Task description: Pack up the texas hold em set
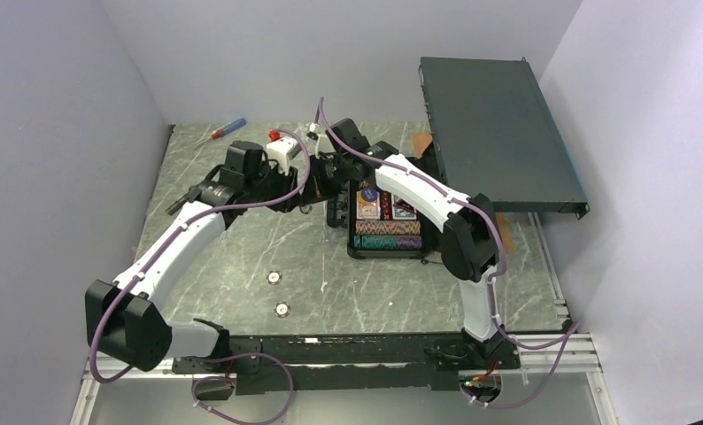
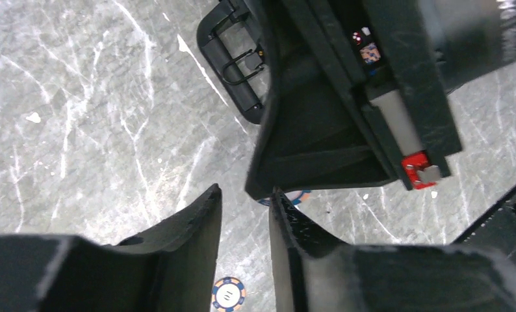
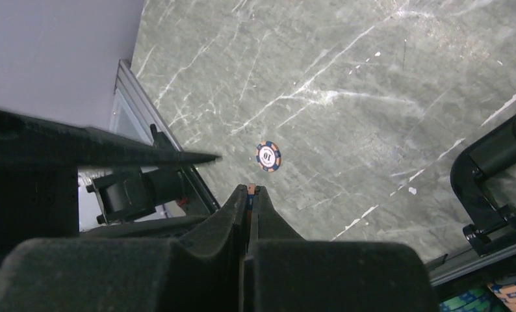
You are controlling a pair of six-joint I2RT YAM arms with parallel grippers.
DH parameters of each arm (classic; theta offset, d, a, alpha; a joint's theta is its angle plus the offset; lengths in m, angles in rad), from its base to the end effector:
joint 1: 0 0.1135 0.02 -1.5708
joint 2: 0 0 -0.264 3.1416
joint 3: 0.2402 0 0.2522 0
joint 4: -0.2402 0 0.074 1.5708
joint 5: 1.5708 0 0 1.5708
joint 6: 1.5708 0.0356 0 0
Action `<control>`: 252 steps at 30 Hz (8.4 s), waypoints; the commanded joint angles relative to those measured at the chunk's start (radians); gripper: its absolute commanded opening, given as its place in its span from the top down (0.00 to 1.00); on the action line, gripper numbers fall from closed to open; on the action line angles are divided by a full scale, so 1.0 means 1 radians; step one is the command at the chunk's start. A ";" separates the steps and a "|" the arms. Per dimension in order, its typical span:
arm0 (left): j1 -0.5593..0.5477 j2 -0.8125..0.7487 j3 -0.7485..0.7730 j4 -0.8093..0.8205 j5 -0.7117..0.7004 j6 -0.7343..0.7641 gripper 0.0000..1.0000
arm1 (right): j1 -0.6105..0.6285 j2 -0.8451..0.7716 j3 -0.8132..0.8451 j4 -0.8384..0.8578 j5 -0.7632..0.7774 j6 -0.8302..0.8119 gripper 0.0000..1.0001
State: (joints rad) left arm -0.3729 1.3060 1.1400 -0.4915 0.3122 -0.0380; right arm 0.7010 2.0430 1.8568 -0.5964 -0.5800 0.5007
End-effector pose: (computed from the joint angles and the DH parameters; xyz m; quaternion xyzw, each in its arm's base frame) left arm 0.2640 -0.1150 0.3211 0.2154 0.8628 -0.2255 0.3980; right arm 0.3432 0.3151 0.2890 -0.1977 0.8694 0.4258 0.1542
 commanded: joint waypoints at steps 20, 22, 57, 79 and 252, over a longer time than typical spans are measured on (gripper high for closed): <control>0.072 -0.166 -0.044 -0.003 -0.472 -0.159 0.17 | -0.085 0.095 0.076 0.126 1.116 -0.141 1.00; 0.073 -0.170 -0.046 -0.003 -0.465 -0.161 0.17 | -0.091 0.117 0.084 0.135 1.099 -0.127 1.00; 0.088 -0.140 -0.042 -0.006 -0.403 -0.172 0.17 | -0.101 0.165 -0.062 0.294 1.037 -0.152 0.74; 0.039 -0.053 -0.280 -0.209 -0.253 -0.592 0.26 | -0.089 -0.440 -0.540 0.286 0.637 -0.198 0.32; -0.098 -0.280 -0.140 0.012 -0.601 -0.056 0.19 | -0.133 0.113 -0.057 0.183 0.905 -0.044 1.00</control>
State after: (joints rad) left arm -0.4721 1.0164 0.9874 -0.4946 -0.2852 -0.0902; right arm 0.5682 2.1281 1.7447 -0.4248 0.3031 0.4526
